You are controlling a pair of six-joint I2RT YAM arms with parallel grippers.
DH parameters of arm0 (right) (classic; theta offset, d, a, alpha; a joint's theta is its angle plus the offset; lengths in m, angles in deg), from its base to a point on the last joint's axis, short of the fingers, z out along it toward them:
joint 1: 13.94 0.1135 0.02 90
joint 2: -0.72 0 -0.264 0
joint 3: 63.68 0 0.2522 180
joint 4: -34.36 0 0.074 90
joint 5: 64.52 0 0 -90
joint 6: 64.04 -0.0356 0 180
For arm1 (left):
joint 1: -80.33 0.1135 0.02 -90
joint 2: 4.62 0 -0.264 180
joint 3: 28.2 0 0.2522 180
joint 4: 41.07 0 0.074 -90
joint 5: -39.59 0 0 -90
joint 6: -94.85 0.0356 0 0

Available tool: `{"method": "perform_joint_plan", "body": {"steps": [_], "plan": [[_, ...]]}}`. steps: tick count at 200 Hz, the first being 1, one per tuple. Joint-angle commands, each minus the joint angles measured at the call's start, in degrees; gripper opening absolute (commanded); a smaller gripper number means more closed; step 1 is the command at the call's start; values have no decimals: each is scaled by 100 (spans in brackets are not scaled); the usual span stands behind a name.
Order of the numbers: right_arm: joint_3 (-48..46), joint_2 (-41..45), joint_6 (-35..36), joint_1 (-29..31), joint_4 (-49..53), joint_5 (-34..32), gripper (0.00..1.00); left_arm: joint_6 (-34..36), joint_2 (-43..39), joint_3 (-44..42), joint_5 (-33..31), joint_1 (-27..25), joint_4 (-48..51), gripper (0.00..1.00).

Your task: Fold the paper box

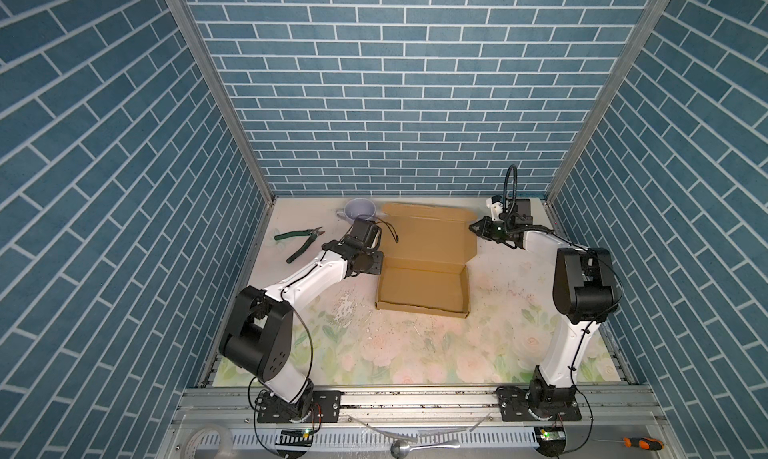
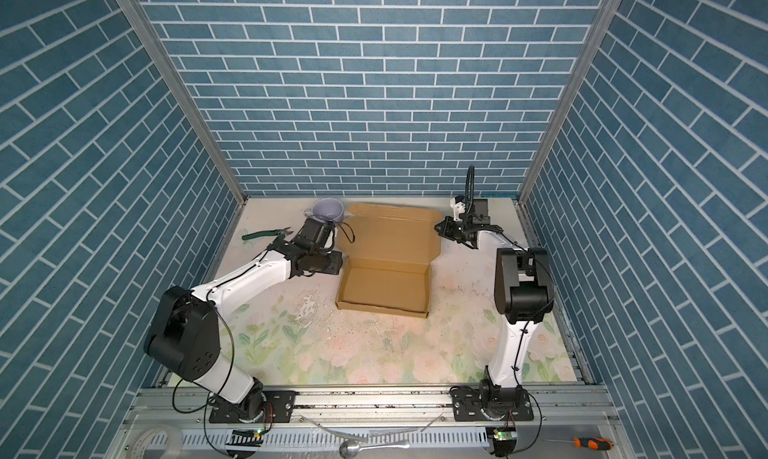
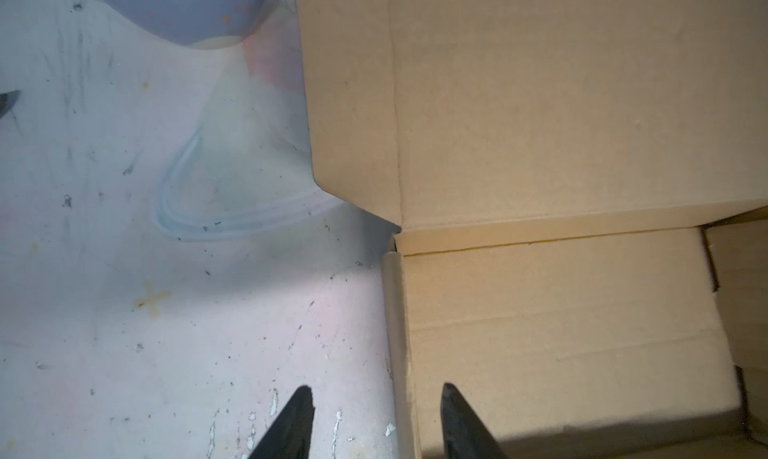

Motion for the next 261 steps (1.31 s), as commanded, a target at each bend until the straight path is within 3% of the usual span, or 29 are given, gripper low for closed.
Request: {"method": "perform_joint_plan", "body": {"steps": [1,22,39,58,72,126,181,226,235,261], "plan": [[-286,371,553,102,-496,-76,0,86,-386,-80,565,618,-363,53],[-383,533,903,200,-626,-199,0,-268,-554,-364,1514,1519,-1314,62],[-384,571,1101,270,-628,-230,0,-333,-155,-157,2429,2026,-1691,64],[-392,589,1216,328,-706,-223,0,-443,525,325,3494,2224,-1948,69],[-407,618,1266,376,-788,-201,0,-276,970,672,3823,2225,-1999,73],[-443,841,1576,525,-839,-169,0,681,1817,1780,3878,2203,-913,73],[-488,873,1733,686,-857,-335,0,995,2076,1888,3926,2002,-536,60],[-518,920,1806,720,-861,-371,0,1210,2220,1956,3554,1979,-300,59],[-523,926,1813,724,-856,-374,0,1201,2218,1961,3545,1982,-319,56],[-552,960,1762,748,-856,-471,0,1017,2232,1987,3704,1904,-392,34]]}}
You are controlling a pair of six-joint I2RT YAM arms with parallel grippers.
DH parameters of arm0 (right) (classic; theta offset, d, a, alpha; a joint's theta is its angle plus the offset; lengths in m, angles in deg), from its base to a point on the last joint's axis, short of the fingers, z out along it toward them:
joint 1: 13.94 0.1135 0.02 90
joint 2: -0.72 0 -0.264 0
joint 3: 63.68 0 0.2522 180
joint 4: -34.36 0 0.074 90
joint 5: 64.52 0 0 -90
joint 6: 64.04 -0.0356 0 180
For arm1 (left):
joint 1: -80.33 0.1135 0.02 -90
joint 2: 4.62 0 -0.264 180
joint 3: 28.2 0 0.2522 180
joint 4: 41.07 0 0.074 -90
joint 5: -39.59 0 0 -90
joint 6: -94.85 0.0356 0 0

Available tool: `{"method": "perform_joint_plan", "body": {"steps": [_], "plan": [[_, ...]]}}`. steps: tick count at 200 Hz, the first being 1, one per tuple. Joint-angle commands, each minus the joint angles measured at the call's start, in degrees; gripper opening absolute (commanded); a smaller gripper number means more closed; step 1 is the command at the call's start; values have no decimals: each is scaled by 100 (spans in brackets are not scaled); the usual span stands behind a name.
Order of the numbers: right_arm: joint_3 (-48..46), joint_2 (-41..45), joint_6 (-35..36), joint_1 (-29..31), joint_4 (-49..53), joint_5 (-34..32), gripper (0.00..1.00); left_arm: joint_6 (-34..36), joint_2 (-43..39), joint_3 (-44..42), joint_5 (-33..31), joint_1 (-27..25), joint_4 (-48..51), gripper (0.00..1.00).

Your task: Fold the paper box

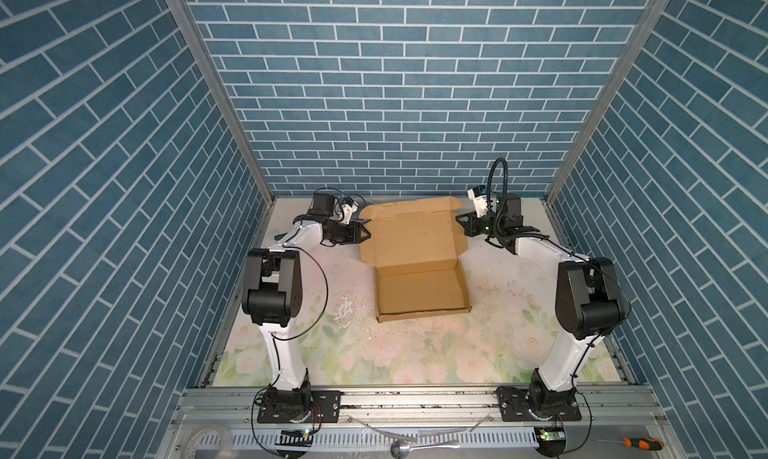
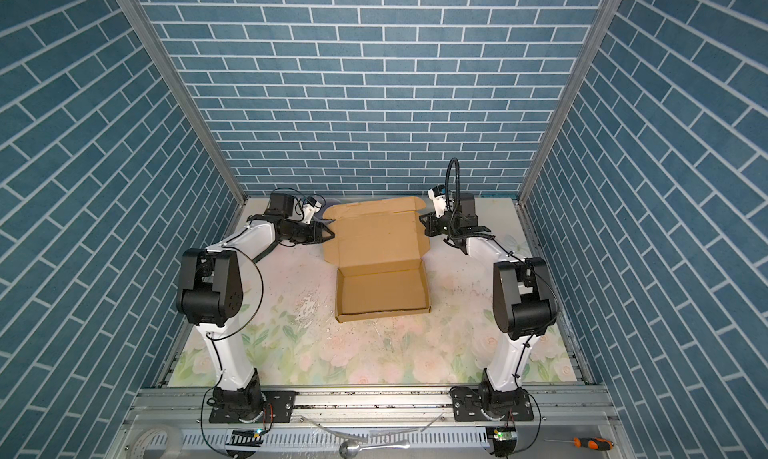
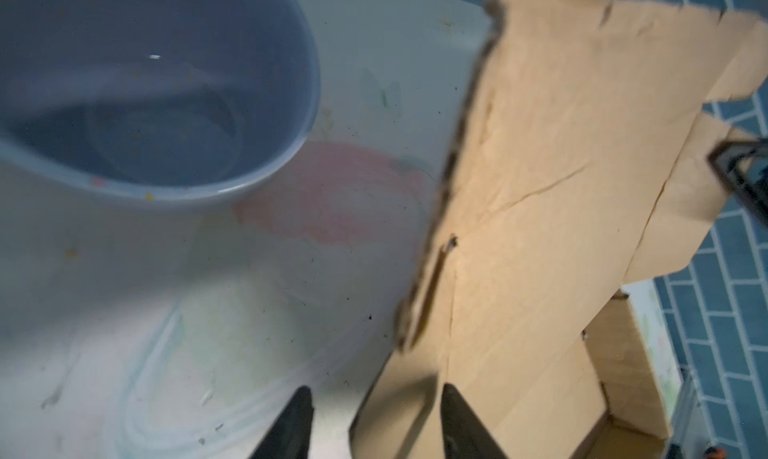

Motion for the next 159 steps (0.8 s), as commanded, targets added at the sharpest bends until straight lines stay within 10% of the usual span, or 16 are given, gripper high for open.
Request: {"method": "perform_joint_plan", "body": {"steps": [1,92,159], "plan": [[-192,224,246,48,-128,-124,0,9,5,144,63,-90,43,33],[-1154,946,-401,434,-1318,-1810,0,-183,-846,-581,-519,-532,-528,0],[-2203,1637,-734,914,-2699,-2812,0,-572,-2155,-2277,-1342,-906,-2531,0]]}}
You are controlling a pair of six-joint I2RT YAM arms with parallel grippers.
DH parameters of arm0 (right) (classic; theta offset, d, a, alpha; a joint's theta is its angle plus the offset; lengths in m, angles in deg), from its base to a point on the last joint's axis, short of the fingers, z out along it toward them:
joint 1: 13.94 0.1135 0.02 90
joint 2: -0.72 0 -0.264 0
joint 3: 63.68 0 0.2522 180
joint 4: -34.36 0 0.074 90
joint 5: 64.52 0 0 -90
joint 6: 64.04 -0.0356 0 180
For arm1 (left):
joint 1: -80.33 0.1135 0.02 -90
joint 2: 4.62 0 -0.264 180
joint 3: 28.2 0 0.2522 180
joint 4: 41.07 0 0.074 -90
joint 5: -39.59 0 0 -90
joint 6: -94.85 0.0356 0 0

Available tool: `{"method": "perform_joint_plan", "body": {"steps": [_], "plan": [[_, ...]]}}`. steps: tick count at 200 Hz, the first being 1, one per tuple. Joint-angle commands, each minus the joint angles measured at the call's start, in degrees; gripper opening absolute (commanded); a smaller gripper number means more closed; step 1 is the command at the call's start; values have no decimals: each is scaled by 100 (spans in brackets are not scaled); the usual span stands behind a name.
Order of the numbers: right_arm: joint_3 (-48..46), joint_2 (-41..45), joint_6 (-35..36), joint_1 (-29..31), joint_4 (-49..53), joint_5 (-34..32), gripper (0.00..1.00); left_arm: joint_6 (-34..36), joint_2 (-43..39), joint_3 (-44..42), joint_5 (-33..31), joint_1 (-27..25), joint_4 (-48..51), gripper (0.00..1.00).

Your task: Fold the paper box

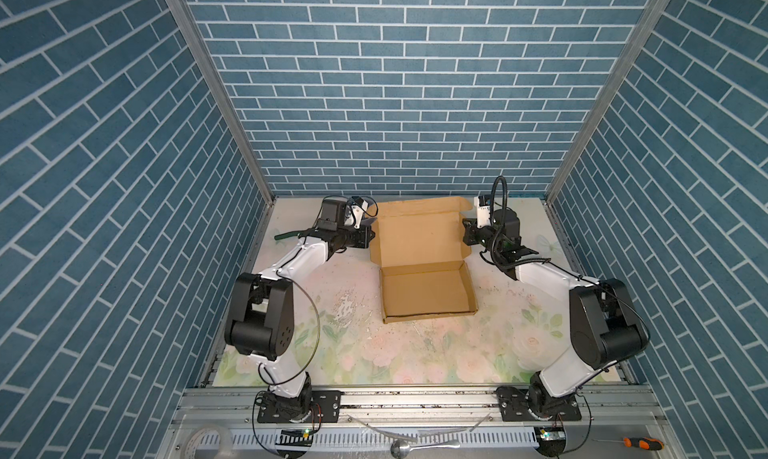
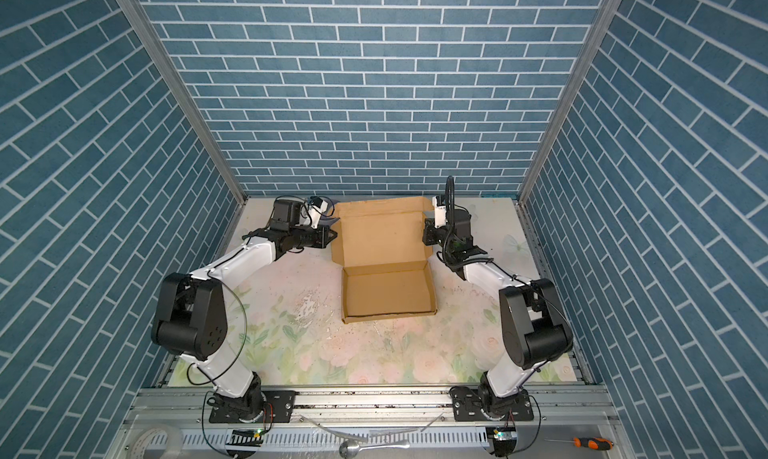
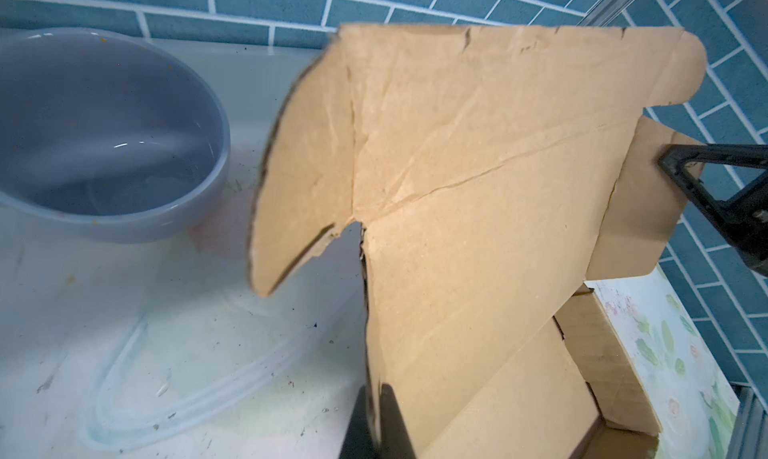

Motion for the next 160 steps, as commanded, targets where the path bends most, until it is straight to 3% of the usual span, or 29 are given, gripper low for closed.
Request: {"method": "perform_joint_plan", "body": {"steps": [1,48,160], "plan": [[-411,331,-225,215,-1101,-482,0,-154,-445,-633,-337,-127,-1124,0],[-1322,472,-657,315,-2597,-581,0,-53,-1121,-1813,-826,-486,-2805,0],[-2703,1301,-1014,800,-3306,-1133,0,-273,-1811,-3321,-2033,-1543,-4286,0]]}}
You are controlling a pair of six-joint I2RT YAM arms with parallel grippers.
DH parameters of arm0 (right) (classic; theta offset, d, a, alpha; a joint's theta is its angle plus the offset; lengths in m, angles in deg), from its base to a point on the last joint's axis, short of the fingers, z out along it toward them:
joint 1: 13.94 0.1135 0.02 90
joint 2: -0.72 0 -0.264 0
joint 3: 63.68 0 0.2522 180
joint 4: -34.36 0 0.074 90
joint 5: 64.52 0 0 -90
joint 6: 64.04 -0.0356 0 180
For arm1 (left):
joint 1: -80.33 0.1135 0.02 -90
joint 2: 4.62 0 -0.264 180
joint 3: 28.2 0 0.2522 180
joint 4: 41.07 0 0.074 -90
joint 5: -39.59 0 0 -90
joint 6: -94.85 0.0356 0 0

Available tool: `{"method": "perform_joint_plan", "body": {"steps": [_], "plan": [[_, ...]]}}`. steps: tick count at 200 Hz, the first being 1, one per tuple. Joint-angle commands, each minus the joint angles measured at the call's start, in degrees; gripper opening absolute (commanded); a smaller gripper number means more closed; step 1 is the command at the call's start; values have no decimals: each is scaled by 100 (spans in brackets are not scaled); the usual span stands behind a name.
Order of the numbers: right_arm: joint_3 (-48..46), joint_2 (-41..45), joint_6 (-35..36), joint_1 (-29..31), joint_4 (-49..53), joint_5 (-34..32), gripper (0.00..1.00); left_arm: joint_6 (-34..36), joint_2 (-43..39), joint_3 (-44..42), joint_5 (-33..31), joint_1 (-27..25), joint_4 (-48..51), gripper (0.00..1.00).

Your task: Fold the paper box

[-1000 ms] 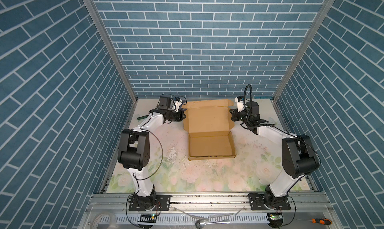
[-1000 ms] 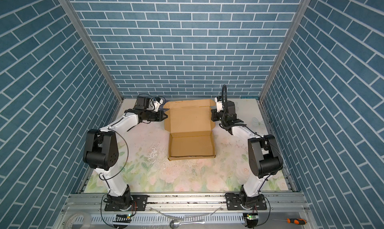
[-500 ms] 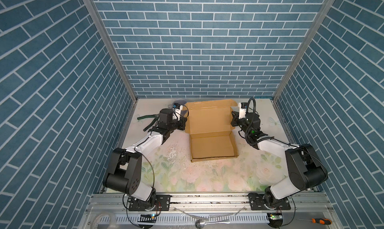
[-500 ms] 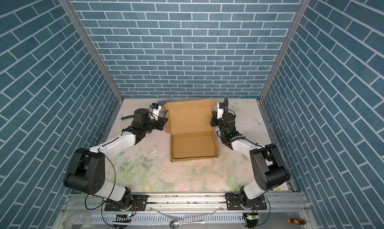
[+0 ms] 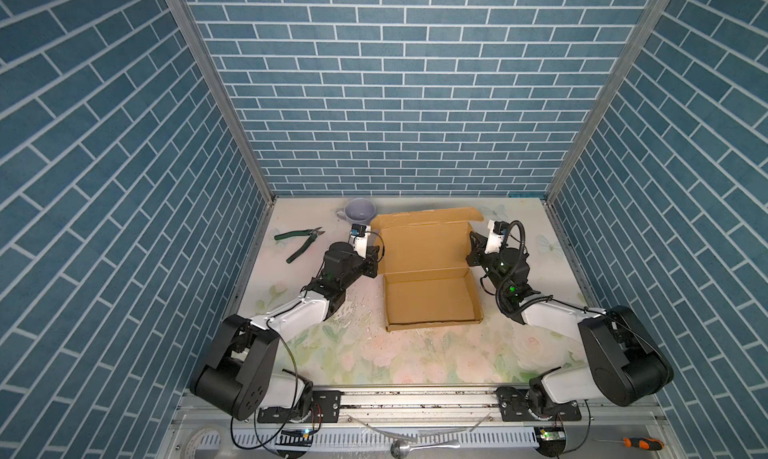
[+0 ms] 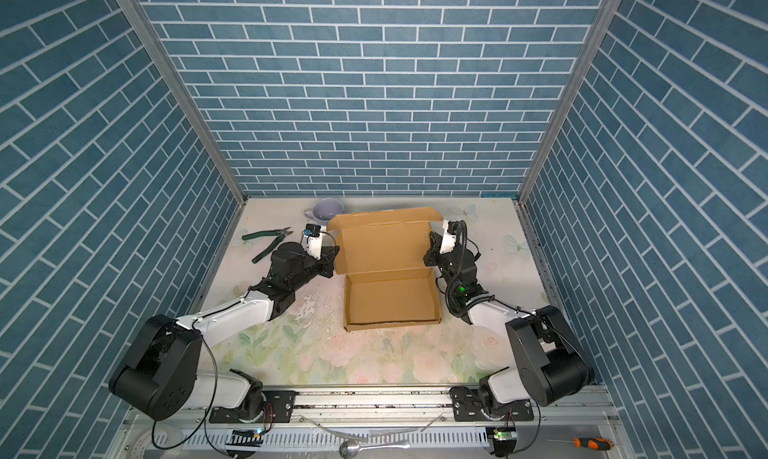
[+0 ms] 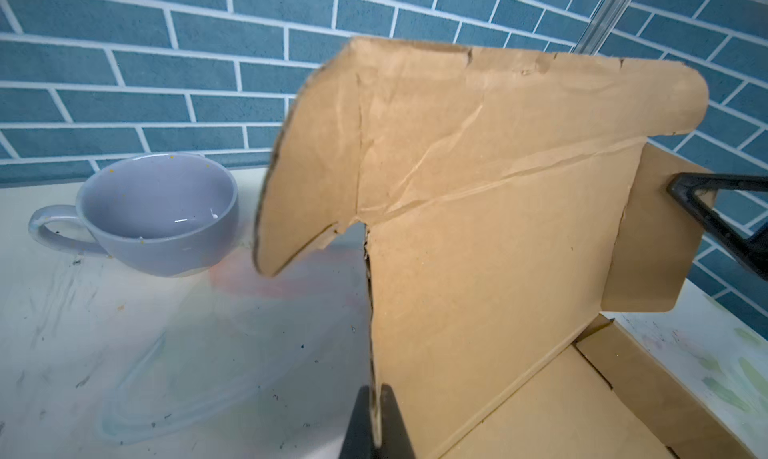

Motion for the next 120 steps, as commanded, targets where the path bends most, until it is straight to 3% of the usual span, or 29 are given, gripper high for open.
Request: {"method": "perform_joint_plan", "body": {"steps": [1,68,120], "plan": [[-244,194,-272,266,-410,-37,0,-60,-154,-174,-203,-358,-613,0],[-745,333,-343,618,-774,-781,0,-368,-412,-588,-1004,-1004,-962,0],[-1092,779,-437,667,-413,-601,0,-8,-624,-963,-992,-1212,-1191,0]]}}
